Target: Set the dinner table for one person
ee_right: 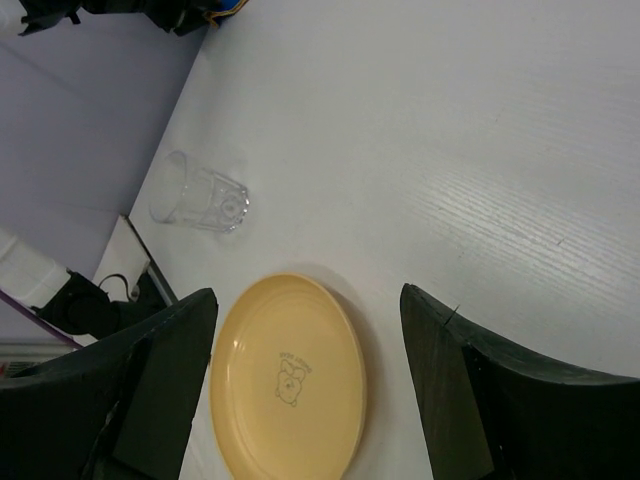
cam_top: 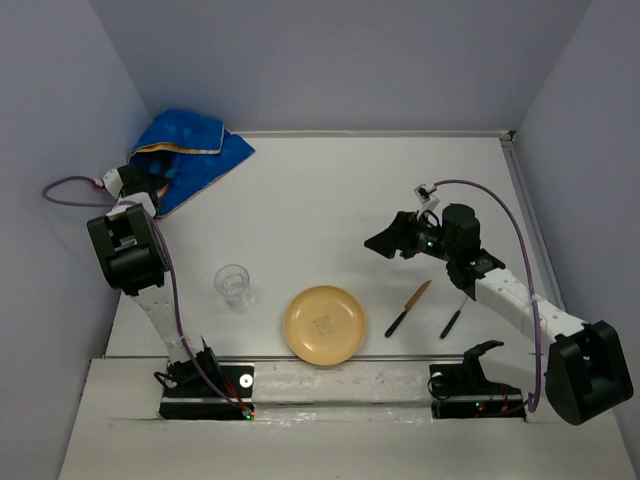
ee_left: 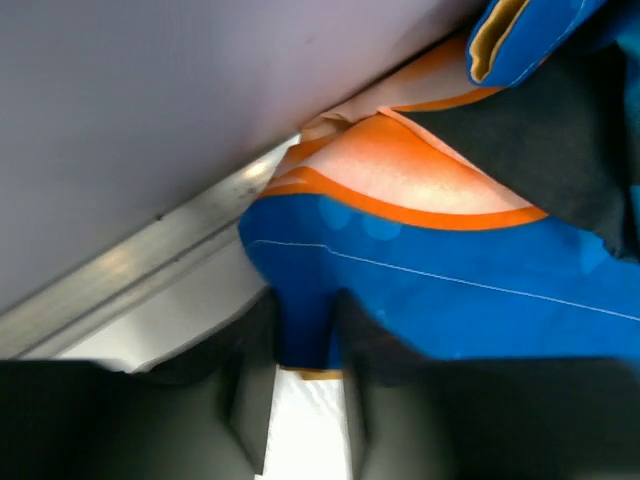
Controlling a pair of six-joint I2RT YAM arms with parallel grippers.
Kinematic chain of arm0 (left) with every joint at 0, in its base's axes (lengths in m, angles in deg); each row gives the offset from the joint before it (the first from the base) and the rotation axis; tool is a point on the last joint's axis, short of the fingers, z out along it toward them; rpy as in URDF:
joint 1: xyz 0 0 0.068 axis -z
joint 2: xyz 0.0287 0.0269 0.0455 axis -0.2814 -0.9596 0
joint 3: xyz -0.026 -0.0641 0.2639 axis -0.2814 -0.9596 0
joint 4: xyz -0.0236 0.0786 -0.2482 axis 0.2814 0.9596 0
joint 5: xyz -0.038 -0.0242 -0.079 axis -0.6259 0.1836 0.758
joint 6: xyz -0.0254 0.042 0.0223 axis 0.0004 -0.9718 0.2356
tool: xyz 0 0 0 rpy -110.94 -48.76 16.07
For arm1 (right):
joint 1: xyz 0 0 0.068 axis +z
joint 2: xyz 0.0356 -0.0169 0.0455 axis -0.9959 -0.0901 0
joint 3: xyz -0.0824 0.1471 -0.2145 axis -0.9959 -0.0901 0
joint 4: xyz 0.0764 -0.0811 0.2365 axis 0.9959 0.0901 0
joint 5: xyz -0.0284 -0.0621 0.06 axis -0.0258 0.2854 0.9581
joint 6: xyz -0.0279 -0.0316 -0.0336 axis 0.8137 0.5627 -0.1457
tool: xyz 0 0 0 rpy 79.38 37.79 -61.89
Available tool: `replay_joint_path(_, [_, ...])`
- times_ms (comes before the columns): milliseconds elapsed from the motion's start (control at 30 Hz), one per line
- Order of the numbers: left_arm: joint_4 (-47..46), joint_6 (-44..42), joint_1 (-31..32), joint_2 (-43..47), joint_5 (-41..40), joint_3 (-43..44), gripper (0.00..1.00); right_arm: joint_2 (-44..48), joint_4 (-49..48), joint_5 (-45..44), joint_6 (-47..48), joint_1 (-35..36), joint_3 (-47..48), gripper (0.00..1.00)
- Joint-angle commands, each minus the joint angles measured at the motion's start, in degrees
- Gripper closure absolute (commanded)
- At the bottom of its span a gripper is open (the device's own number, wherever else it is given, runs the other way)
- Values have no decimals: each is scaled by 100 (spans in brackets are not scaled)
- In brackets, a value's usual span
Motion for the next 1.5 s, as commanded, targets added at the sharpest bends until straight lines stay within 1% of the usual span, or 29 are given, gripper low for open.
replay_joint_path(0, [107,247,-178,-185,481,248,76,-31,-150,10,76,92,323,21])
replay_joint_path(33, [98,256,-169,-203,542,239,92,-31,-150,1,59,92,375,21])
replay_joint_path(67, [37,274,-169,-221,664,222,100,-31,-142,-17,67,92,402,21])
replay_joint_path(133, [1,317,-169,-186,779,134,100,-22,-133,-96,67,92,463,21])
replay_joint_path(233, [-585,352,-20,146,1113,-156,100,-92,-124,-157,33,92,560,21])
replay_joint_path(267, [-709,492,50,270,1453,-182,100,-145,-133,-157,32,92,630,21])
replay_joint_path(333, [-912,686,357,560,1868,-69,100,-241,-133,-157,41,92,718,21])
replay_joint_path(367, [-1043,756,506,892,2096,45,100,-337,-124,-166,67,92,771,21])
replay_joint_path(400, [-1053,783,690,1043,2133,211,100,-373,-124,-184,68,92,849,21])
replay_joint_path(433, [-1010,731,1136,1332,2072,622,100,-382,-115,-219,76,92,894,21])
replay_joint_path(500, [-957,635,1621,1597,1975,1150,100,-339,-72,-437,103,92,990,21])
replay_joint_path(533, [-992,625,2120,1825,1932,1293,100,-295,-36,-543,146,92,1026,21])
replay_joint_path(633, [-992,362,2913,2011,1563,1724,100,-145,262,-947,217,92,1254,21])
replay_joint_path(667, [-975,266,3377,2038,1170,1786,100,-110,385,-1027,260,92,1315,21])
replay_joint_path(733, [-931,142,3758,1977,983,1909,100,12,508,-1280,305,92,1412,21])
replay_joint_path(767, [-922,133,4064,1872,921,1900,100,57,613,-1387,348,92,1474,21])
replay_joint_path(867, [-965,168,4514,1582,720,1716,100,258,763,-1782,463,92,1527,21])
replay_joint_path(933, [-1062,221,4988,1424,587,1418,100,364,895,-2151,498,92,1492,21])
replay_joint_path(1000, [-1377,606,5322,1195,464,1102,100,540,966,-2432,516,92,1352,21])
replay_joint_path(1067, [-1720,844,5832,905,263,715,100,689,1010,-2793,507,92,1255,21])
replay_joint_path(1100, [-1852,1028,5999,800,244,496,95,716,1062,-2890,498,92,1141,21])
replay_joint_path(1133, [-1949,1073,6157,660,261,459,61,734,1089,-3100,490,92,1088,22])
replay_joint_path(1167, [-1985,1074,6437,371,392,485,45,769,1141,-3197,437,92,1035,23])
replay_joint_path(1200, [-1985,1030,6571,255,428,529,33,786,1150,-3242,419,92,974,23])
replay_joint_path(1233, [-1950,751,6824,149,385,599,11,804,1159,-3460,402,92,843,23])
replay_joint_path(1267, [-1915,574,6914,140,210,626,2,839,1168,-3540,358,92,781,24])
replay_joint_path(1400, [-1731,-68,6985,542,-72,548,1,1024,1186,-4016,287,92,499,29])
replay_joint_path(1433, [-1687,-147,6959,709,-247,442,1,1076,1186,-4094,287,39,455,30])
replay_joint_path(1467, [-1695,-148,6915,1120,-440,294,1,1085,1186,-4112,244,39,403,32])
